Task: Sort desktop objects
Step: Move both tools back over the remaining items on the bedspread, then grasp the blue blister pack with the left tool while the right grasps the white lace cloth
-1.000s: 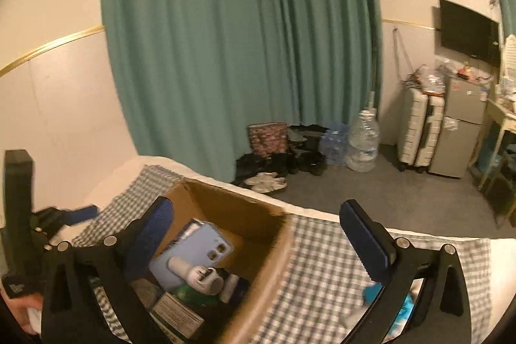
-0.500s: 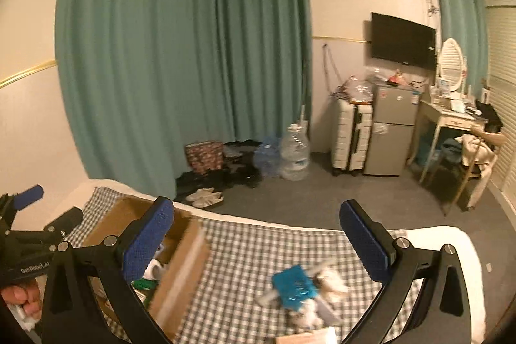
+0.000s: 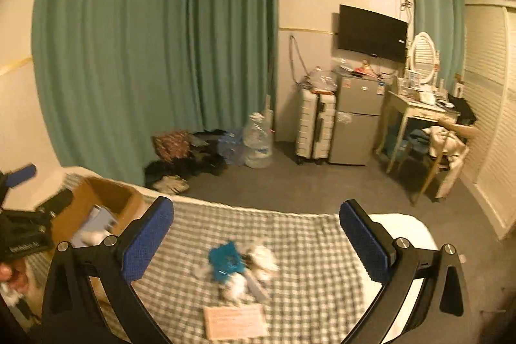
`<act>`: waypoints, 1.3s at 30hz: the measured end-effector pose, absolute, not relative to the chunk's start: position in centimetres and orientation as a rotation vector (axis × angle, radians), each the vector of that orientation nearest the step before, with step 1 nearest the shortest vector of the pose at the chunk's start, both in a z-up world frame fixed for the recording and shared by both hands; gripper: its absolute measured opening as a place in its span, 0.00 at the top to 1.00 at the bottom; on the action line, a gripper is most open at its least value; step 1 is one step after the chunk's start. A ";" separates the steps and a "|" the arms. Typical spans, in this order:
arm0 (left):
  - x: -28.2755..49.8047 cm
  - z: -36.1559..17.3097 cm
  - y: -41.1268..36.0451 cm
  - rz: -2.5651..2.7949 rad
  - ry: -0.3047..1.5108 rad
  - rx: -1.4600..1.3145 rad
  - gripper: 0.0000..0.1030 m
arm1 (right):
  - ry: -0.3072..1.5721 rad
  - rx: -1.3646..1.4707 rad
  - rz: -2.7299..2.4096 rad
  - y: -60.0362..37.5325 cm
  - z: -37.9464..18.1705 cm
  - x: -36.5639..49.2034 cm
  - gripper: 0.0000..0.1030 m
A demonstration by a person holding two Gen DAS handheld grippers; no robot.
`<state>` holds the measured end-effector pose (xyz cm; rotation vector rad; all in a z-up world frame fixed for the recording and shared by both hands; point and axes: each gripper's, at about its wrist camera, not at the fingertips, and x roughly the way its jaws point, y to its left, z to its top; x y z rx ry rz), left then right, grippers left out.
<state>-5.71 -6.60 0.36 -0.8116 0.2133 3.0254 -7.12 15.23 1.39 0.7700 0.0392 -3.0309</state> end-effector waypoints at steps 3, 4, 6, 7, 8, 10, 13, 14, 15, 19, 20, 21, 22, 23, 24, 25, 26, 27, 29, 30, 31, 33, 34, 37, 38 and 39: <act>-6.2 -0.7 -5.8 3.008 0.191 -0.836 0.00 | 0.029 0.801 -3.022 17.0 0.2 -6.9 0.00; -6.5 -1.3 -5.5 3.000 0.183 -0.851 0.00 | 0.028 0.822 -3.027 17.6 -0.4 -7.0 0.00; -7.0 -2.1 -5.2 2.990 0.186 -0.876 0.00 | 0.029 0.846 -3.034 18.5 -1.3 -7.1 0.00; -7.3 -2.5 -4.8 2.984 0.191 -0.887 0.00 | 0.026 0.858 -3.030 19.0 -1.8 -7.3 0.00; -7.5 -3.0 -4.5 2.978 0.196 -0.895 0.00 | 0.015 0.869 -3.020 19.4 -2.5 -7.3 0.00; -8.0 -4.0 -4.0 2.964 0.211 -0.913 0.00 | -0.005 0.882 -3.003 20.3 -3.4 -7.6 0.00; -8.9 -5.3 -3.4 2.946 0.219 -0.935 0.00 | -0.014 0.900 -2.993 21.2 -4.9 -8.2 0.00; -9.3 -5.8 -3.2 2.940 0.216 -0.945 0.00 | -0.016 0.904 -2.987 21.5 -5.5 -8.4 0.00; -9.9 -6.5 -3.0 2.934 0.210 -0.961 0.00 | -0.017 0.906 -2.984 21.8 -6.0 -8.5 0.00; -11.6 -9.2 -2.0 2.900 0.209 -1.015 0.00 | -0.008 0.932 -2.975 22.8 -8.4 -10.0 0.00; -11.9 -10.0 -1.6 2.893 0.217 -1.027 0.00 | -0.010 0.940 -2.970 22.7 -8.9 -10.5 0.00; -12.6 -10.9 -1.2 2.878 0.226 -1.045 0.00 | -0.014 0.948 -2.963 22.9 -9.4 -10.9 0.00; -12.9 -11.5 -0.8 2.866 0.230 -1.057 0.00 | -0.019 0.956 -2.958 23.1 -9.9 -11.5 0.00; -13.5 -12.3 -0.4 2.850 0.237 -1.075 0.00 | -0.028 0.966 -2.951 23.3 -10.6 -12.1 0.00; -14.0 -13.1 0.0 2.840 0.246 -1.092 0.00 | -0.038 0.977 -2.944 23.4 -11.2 -12.7 0.00; -14.6 -13.9 0.4 2.831 0.259 -1.110 0.00 | -0.046 0.987 -2.940 23.4 -11.8 -13.2 0.00; -15.0 -14.5 0.7 2.824 0.265 -1.122 0.00 | -0.056 1.001 -2.933 23.4 -12.5 -13.8 0.00; -15.5 -15.1 1.0 2.815 0.268 -1.135 0.00 | -0.062 1.014 -2.926 23.3 -13.2 -14.3 0.01; -16.5 -16.3 1.4 2.798 0.260 -1.156 0.00 | -0.062 1.043 -2.905 23.2 -14.6 -15.4 0.03; -17.1 -17.0 1.8 2.792 0.255 -1.168 0.00 | -0.055 1.055 -2.898 23.1 -15.2 -15.9 0.03; -17.4 -17.6 2.1 2.789 0.256 -1.179 0.00 | -0.048 1.067 -2.890 23.0 -15.8 -16.3 0.04; -18.2 -18.5 2.8 2.785 0.265 -1.193 0.00 | -0.040 1.088 -2.867 22.9 -16.8 -17.1 0.06; -18.6 -19.1 3.3 2.778 0.262 -1.194 0.00 | -0.032 1.099 -2.858 22.9 -17.5 -17.6 0.07; -19.7 -20.6 4.5 2.745 0.229 -1.224 0.00 | -0.023 1.118 -2.838 22.9 -18.6 -18.4 0.09; -20.0 -21.0 4.8 2.735 0.218 -1.234 0.00 | -0.027 1.124 -2.831 23.0 -19.0 -18.7 0.09; -20.3 -21.6 5.2 2.723 0.209 -1.246 0.00 | -0.035 1.126 -2.821 23.0 -19.3 -18.9 0.09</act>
